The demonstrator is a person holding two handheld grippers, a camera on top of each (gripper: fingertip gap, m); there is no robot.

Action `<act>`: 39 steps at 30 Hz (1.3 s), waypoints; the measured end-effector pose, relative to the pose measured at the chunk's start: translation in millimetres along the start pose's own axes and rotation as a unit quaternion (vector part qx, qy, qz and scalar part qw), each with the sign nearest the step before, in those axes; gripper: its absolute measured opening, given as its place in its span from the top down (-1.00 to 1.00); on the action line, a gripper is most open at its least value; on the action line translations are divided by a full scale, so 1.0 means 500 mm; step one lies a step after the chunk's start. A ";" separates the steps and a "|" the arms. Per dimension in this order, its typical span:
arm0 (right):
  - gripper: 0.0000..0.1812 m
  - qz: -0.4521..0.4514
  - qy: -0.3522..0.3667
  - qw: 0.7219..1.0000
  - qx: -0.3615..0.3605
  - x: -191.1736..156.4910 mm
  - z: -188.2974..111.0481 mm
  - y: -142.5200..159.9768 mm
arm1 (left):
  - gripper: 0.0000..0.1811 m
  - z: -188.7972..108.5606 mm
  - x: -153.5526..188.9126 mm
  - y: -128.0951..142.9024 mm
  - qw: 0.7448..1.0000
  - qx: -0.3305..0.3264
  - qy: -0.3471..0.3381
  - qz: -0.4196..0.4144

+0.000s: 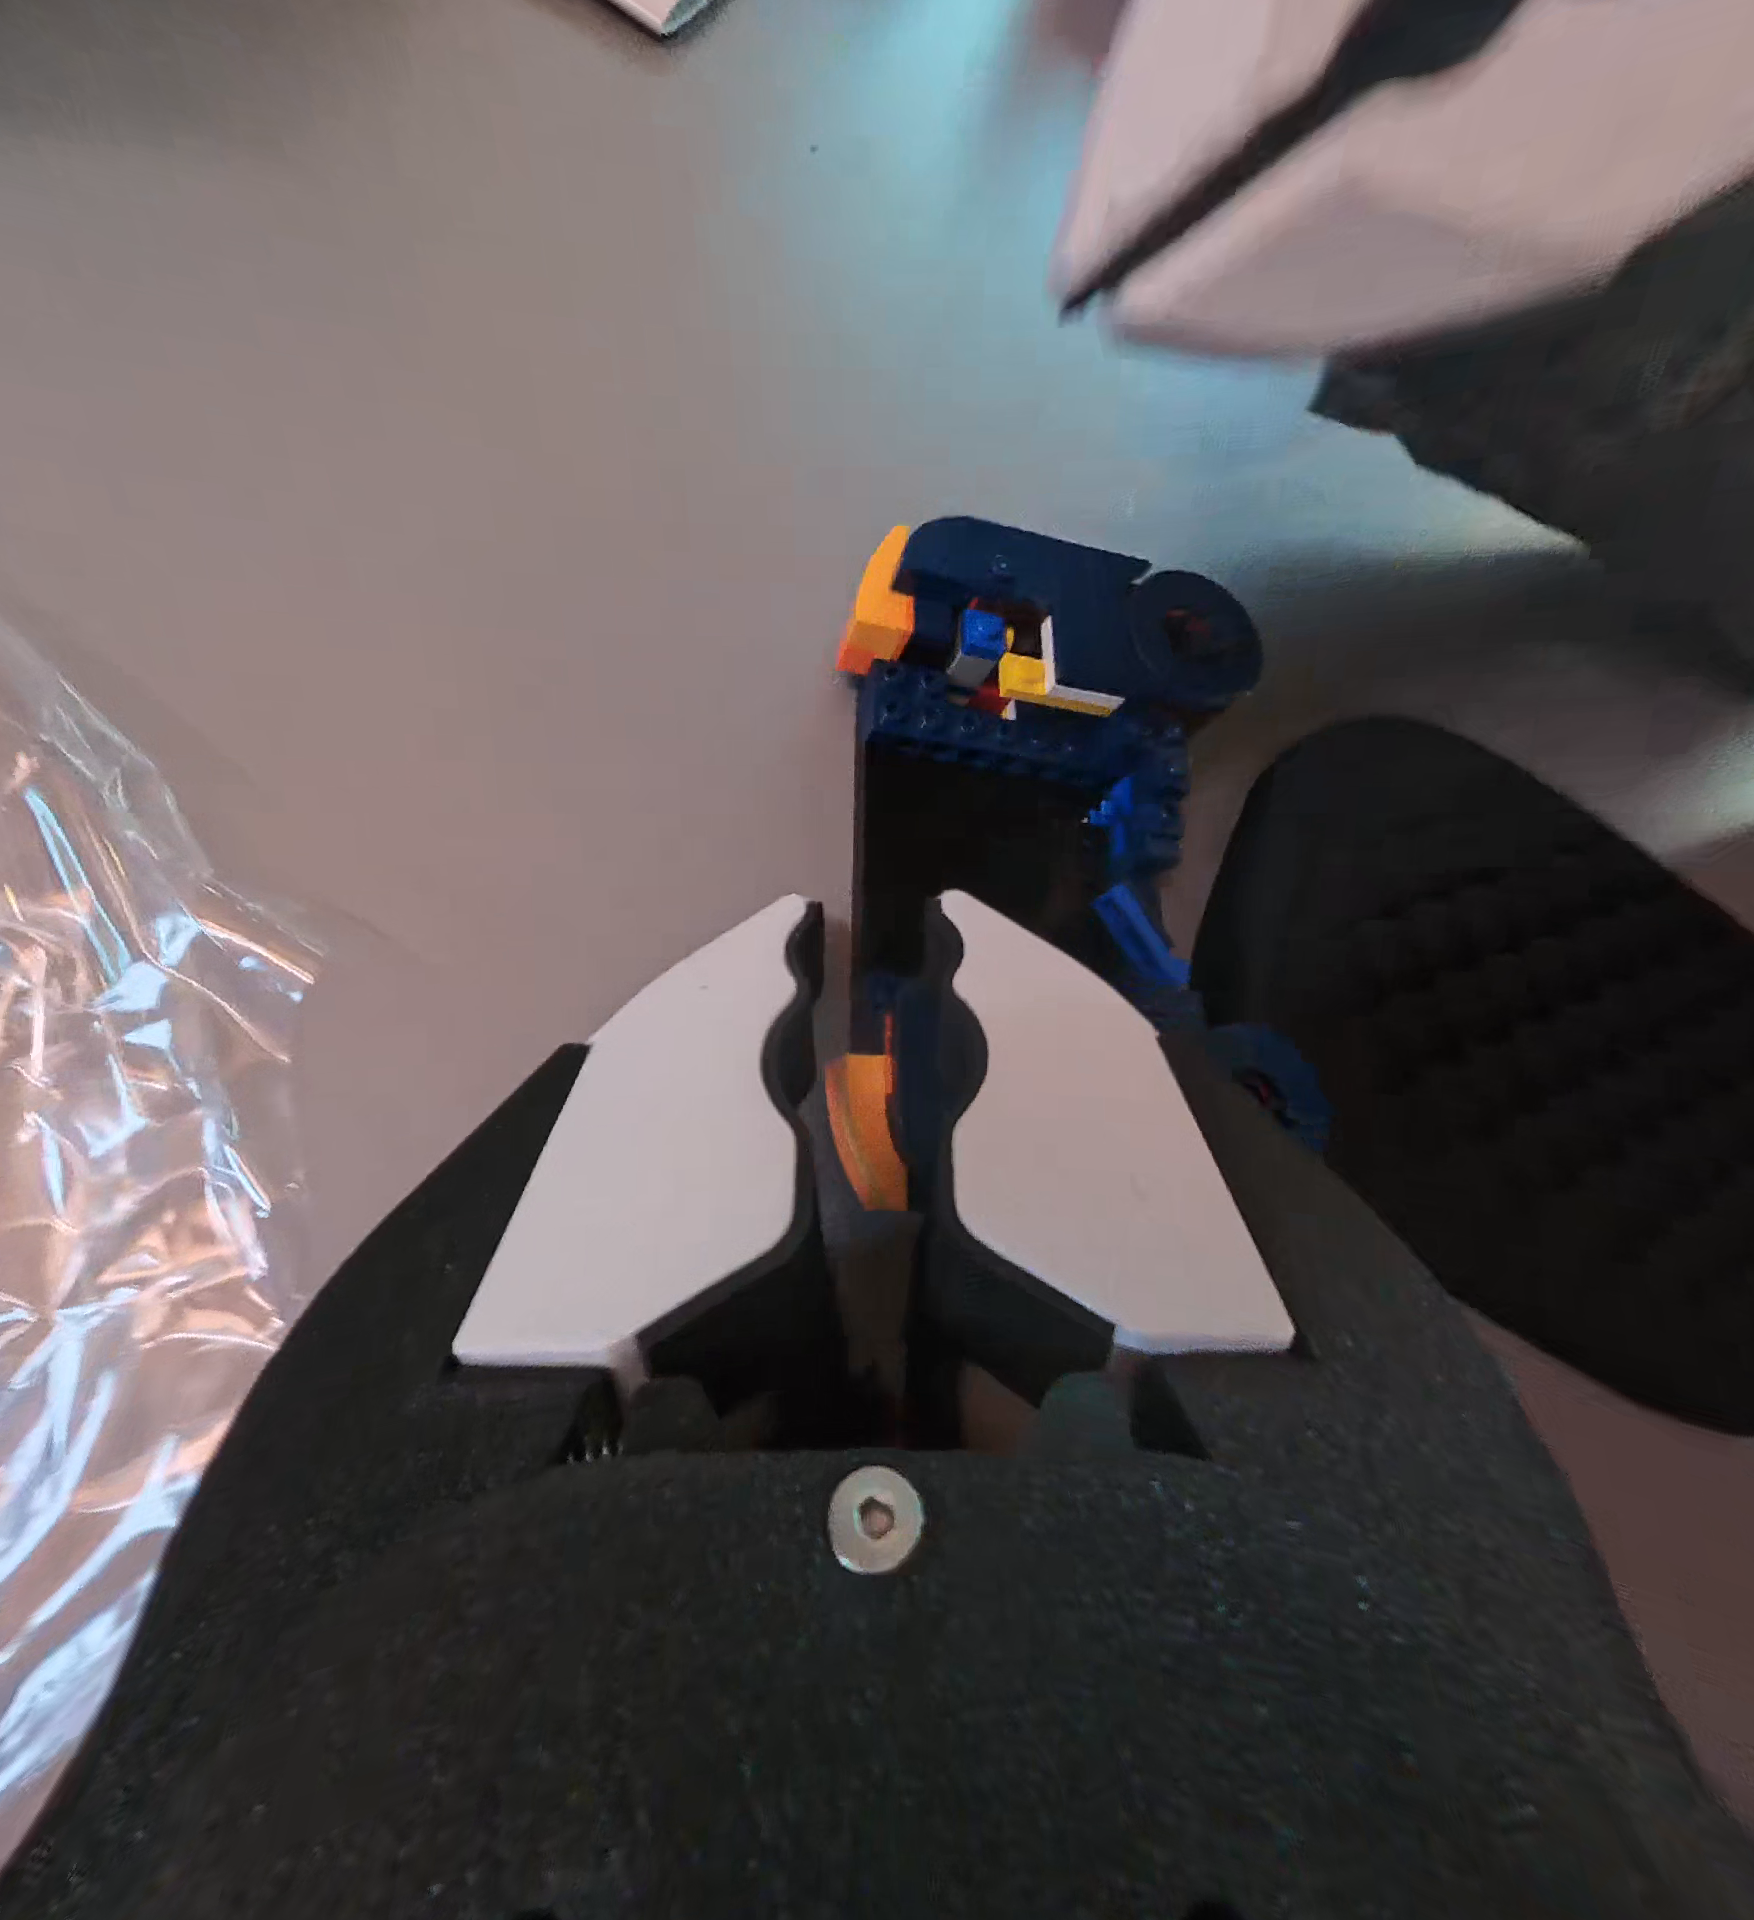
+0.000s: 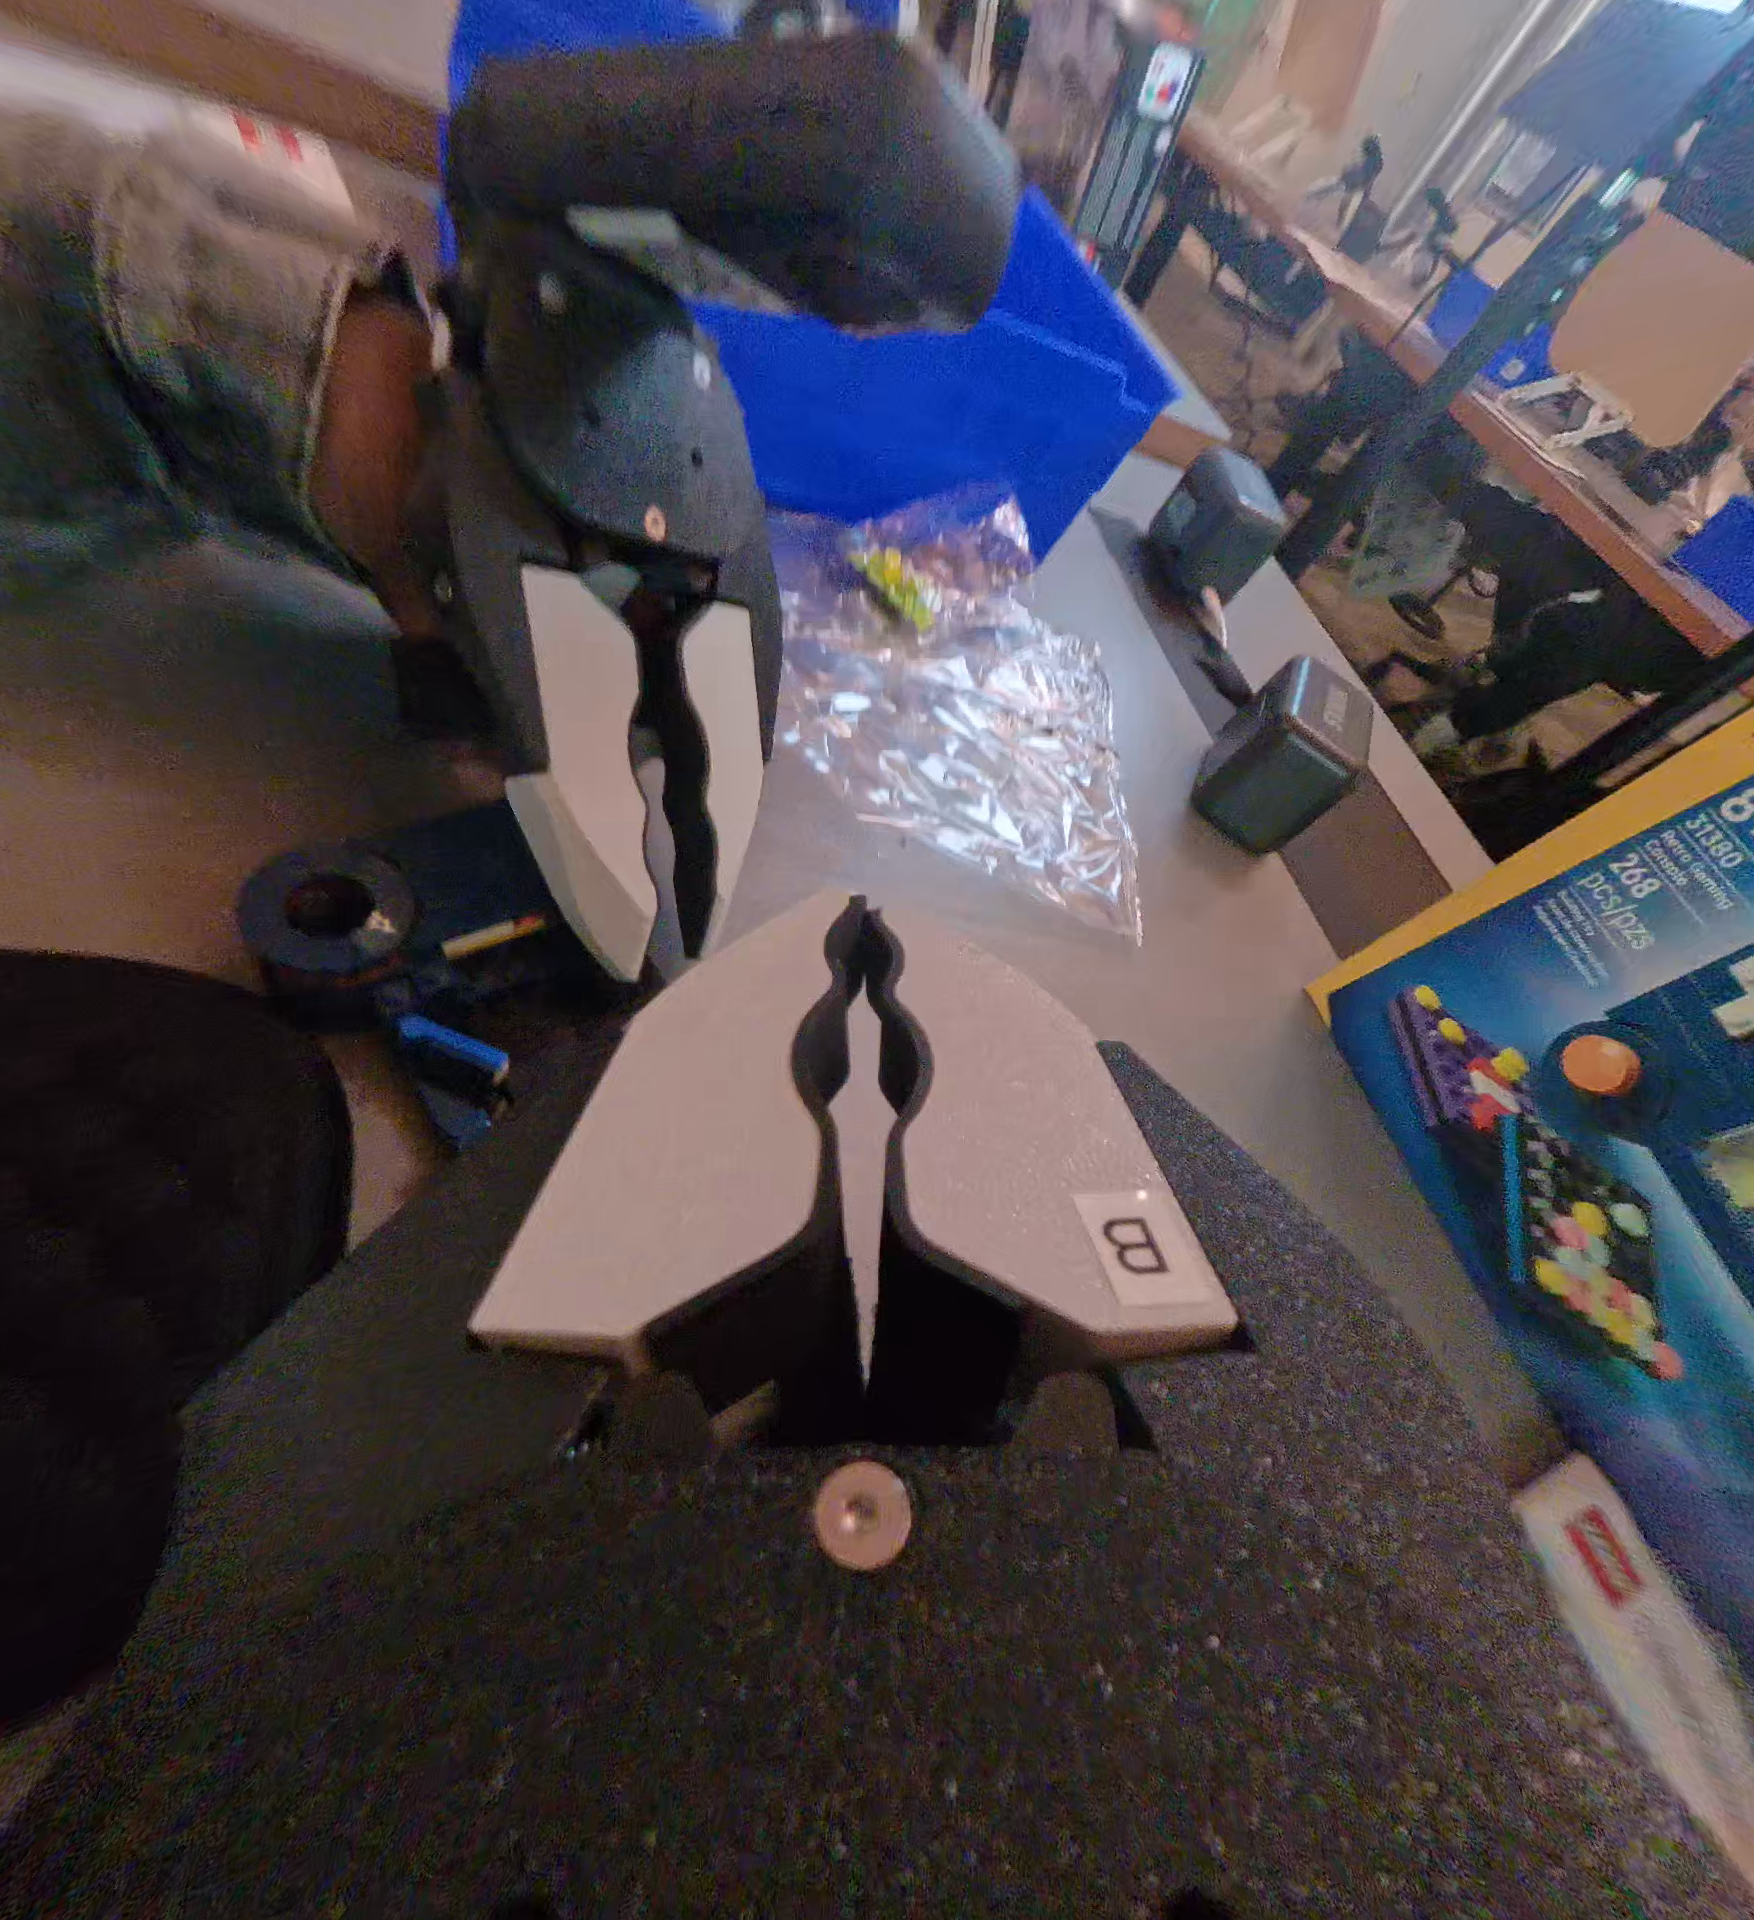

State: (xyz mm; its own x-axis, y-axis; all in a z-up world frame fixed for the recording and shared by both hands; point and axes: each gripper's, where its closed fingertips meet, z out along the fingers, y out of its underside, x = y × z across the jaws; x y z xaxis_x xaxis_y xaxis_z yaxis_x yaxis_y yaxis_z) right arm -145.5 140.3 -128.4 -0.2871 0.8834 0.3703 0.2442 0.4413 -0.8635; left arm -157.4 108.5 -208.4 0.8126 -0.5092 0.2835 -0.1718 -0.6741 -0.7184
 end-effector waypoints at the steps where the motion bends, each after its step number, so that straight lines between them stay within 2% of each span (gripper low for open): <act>1: 1.00 0.043 -0.022 0.998 0.045 0.003 -0.009 -0.013 | 0.79 -0.007 0.000 -0.010 1.000 0.019 -0.001 0.009; 3: 0.95 0.144 -0.064 0.982 0.106 0.011 -0.018 -0.012 | 0.77 -0.039 0.017 -0.046 0.996 0.081 0.037 0.003; 5: 0.66 0.209 -0.106 0.960 0.155 0.009 -0.025 -0.008 | 0.75 -0.076 0.013 -0.063 0.990 0.134 0.041 0.004; 7: 0.35 0.228 -0.129 0.946 0.189 0.008 -0.036 -0.010 | 0.61 -0.099 -0.009 -0.046 0.991 0.134 0.025 -0.009; 9: 0.09 0.215 -0.157 0.951 0.157 -0.006 -0.036 0.006 | 0.48 -0.107 -0.014 -0.008 0.996 0.087 0.025 -0.026; 11: -0.19 0.186 -0.193 0.961 0.064 -0.036 -0.027 0.052 | 0.43 -0.110 0.008 0.026 0.998 0.041 0.050 -0.017; 12: -0.24 0.171 -0.214 0.962 0.021 -0.055 -0.027 0.076 | 0.42 -0.109 0.014 0.038 0.998 0.023 0.050 -0.005; 14: -0.22 0.156 -0.238 0.958 -0.020 -0.078 -0.027 0.100 | 0.42 -0.103 0.019 0.039 0.998 0.018 0.050 0.022; 16: -0.15 0.150 -0.242 0.958 -0.030 -0.086 -0.022 0.109 | 0.42 -0.092 0.030 0.030 0.997 0.024 0.064 0.037; 20: -0.10 0.149 -0.243 0.957 -0.053 -0.091 -0.014 0.128 | 0.37 -0.066 0.037 0.051 0.996 -0.014 0.079 0.043; 27: -0.08 0.132 -0.252 0.955 -0.088 -0.106 -0.006 0.142 | 0.44 -0.060 0.039 0.044 0.994 0.005 0.100 0.044; 30: -0.02 0.137 -0.240 0.958 -0.078 -0.095 -0.006 0.139 | 0.47 -0.059 0.036 0.040 0.994 0.011 0.099 0.047; 34: 0.13 0.096 -0.189 0.977 -0.026 -0.063 -0.017 0.100 | 0.51 -0.067 0.031 0.010 0.994 0.046 0.078 0.060; 37: 0.45 0.026 -0.220 0.974 -0.040 -0.107 -0.025 0.068 | 0.64 -0.077 0.039 -0.004 0.992 0.058 0.065 0.089; 39: 0.55 -0.010 -0.233 0.970 -0.068 -0.142 -0.009 0.062 | 0.76 -0.074 0.054 -0.002 0.989 0.051 0.073 0.114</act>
State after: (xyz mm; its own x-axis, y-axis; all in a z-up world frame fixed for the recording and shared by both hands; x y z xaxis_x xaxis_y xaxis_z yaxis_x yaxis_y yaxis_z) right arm -113.5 91.9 -179.9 -0.6730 0.7212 0.1640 0.3444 0.5019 -0.7934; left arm -155.7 75.6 -176.3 0.6685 -0.7191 0.1895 -0.2789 -0.4787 -0.8325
